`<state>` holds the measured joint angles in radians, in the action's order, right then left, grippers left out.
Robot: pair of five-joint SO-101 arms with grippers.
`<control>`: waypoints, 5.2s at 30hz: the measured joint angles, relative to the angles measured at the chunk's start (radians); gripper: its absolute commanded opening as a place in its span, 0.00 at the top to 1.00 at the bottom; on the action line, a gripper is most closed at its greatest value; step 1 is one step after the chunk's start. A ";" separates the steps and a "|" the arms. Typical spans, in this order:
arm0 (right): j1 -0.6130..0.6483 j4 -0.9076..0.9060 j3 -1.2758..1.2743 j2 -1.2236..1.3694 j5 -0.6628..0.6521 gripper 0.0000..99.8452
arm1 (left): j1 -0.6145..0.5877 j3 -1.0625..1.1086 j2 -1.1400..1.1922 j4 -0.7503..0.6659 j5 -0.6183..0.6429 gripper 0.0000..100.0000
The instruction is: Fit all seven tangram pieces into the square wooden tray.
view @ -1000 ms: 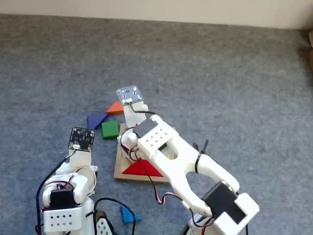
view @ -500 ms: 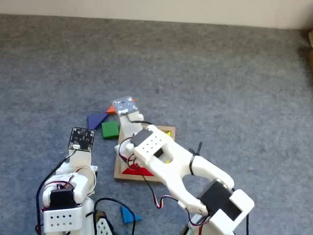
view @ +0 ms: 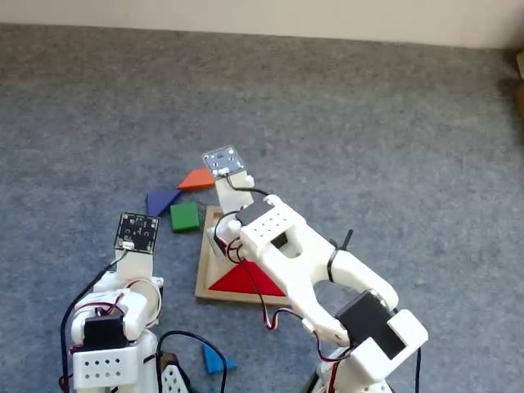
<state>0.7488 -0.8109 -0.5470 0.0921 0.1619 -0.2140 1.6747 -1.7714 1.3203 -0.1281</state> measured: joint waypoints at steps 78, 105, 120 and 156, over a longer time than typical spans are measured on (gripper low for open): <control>-0.276 -0.221 0.213 0.000 -0.321 0.99 | 0.000 0.000 0.000 0.000 0.000 0.99; -0.075 0.072 -0.009 -0.048 -0.321 0.99 | 0.000 0.000 0.000 0.000 0.000 0.99; -0.157 -0.043 -0.015 -0.086 -0.322 0.99 | 0.000 0.000 0.000 0.000 0.000 0.99; -0.316 -0.038 0.018 -0.037 -0.321 0.99 | 0.000 0.000 0.000 0.000 0.000 0.99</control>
<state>0.4327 -0.8493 -0.5286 0.0552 -0.1588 -0.2140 1.6747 -1.7714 1.3203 -0.1281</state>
